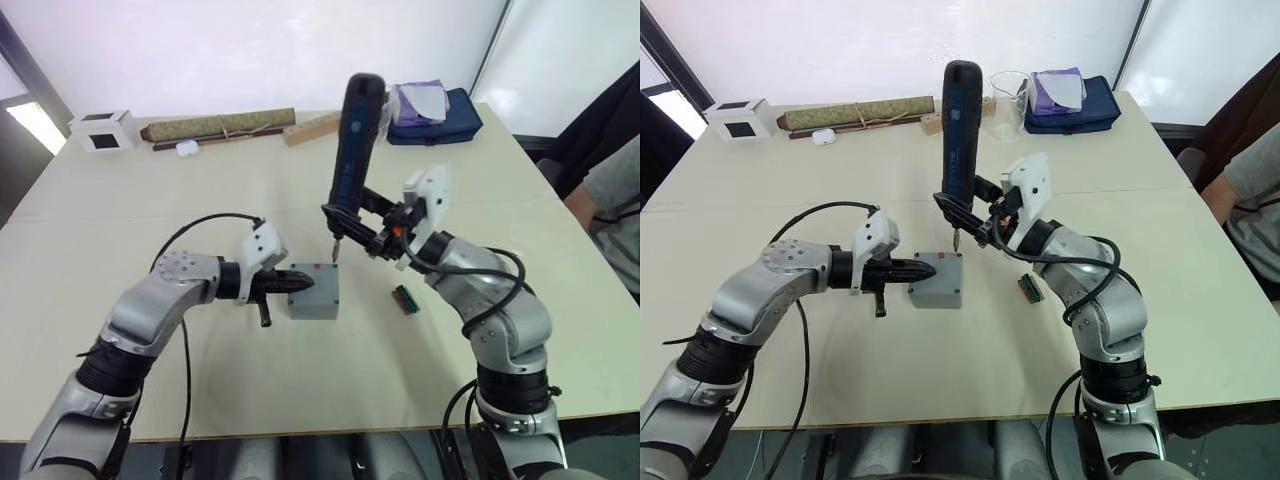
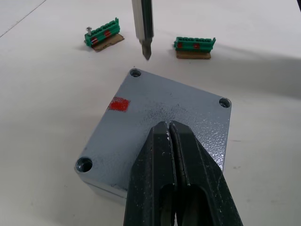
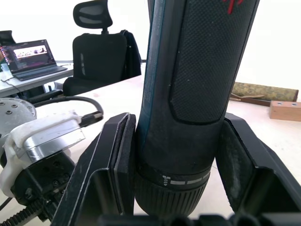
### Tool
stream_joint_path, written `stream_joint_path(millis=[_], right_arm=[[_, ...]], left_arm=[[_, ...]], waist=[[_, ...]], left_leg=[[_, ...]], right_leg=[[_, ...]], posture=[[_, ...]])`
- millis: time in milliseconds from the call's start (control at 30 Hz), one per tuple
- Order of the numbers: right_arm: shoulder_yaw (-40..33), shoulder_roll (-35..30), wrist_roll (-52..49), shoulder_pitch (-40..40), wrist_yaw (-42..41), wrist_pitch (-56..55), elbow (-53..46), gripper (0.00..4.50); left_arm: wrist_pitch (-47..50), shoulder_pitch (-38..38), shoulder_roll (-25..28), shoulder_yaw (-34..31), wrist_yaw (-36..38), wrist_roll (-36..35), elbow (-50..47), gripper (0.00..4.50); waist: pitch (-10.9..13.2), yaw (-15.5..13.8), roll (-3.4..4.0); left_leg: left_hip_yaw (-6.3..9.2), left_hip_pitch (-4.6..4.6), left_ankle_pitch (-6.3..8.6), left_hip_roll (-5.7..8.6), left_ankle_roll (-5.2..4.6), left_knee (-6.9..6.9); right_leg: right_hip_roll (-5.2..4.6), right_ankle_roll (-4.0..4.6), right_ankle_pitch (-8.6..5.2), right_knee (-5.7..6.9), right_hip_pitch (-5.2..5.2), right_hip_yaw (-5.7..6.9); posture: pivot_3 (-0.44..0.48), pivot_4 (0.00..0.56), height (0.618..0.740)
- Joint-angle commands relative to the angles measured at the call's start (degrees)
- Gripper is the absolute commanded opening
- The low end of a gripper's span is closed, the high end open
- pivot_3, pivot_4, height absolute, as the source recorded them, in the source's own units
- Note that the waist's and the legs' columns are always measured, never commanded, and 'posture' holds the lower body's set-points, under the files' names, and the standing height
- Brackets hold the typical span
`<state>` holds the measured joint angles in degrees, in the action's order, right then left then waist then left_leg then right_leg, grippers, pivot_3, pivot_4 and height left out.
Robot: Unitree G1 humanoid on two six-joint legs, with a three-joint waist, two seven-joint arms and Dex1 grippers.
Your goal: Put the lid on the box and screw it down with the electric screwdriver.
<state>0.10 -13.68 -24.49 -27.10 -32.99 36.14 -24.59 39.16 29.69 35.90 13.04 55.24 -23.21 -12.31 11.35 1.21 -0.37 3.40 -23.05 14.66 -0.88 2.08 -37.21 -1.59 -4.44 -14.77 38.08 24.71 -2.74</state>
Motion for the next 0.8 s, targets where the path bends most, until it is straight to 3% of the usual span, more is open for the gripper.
stream_joint_path(millis=[33,533,800], right_arm=[[0.9,-0.2,0.8,-0.1,0.4,-4.0,-1.2,2.04],[3.9,-2.5,5.3,2.6,-0.2,-13.2,4.9,2.04],[7.9,-5.0,8.5,4.7,0.2,-10.3,6.4,2.04]], left_arm=[[0.2,1.5,0.1,0.4,0.1,0.8,-0.8,0.00],[-2.9,-0.6,-0.5,0.6,1.2,2.2,1.2,0.00],[-3.4,-2.0,-0.3,1.3,1.5,2.8,1.6,0.00]], waist=[[0.0,0.0,0.00],[0.0,0.0,-0.03],[-0.2,0.0,-0.17]], left_leg=[[0.00,0.00,0.00,0.00,0.00,0.00],[-0.01,0.17,0.00,0.00,0.00,0.01],[-0.03,0.56,0.01,0.00,-0.01,0.09]], right_leg=[[0.00,0.00,0.00,0.00,0.00,0.00],[0.00,0.00,0.00,0.00,-0.15,-0.01],[0.01,0.02,-0.02,-0.03,-0.50,-0.04]], posture=[[0.000,0.150,0.740],[0.000,0.150,0.740],[0.000,0.150,0.740]])
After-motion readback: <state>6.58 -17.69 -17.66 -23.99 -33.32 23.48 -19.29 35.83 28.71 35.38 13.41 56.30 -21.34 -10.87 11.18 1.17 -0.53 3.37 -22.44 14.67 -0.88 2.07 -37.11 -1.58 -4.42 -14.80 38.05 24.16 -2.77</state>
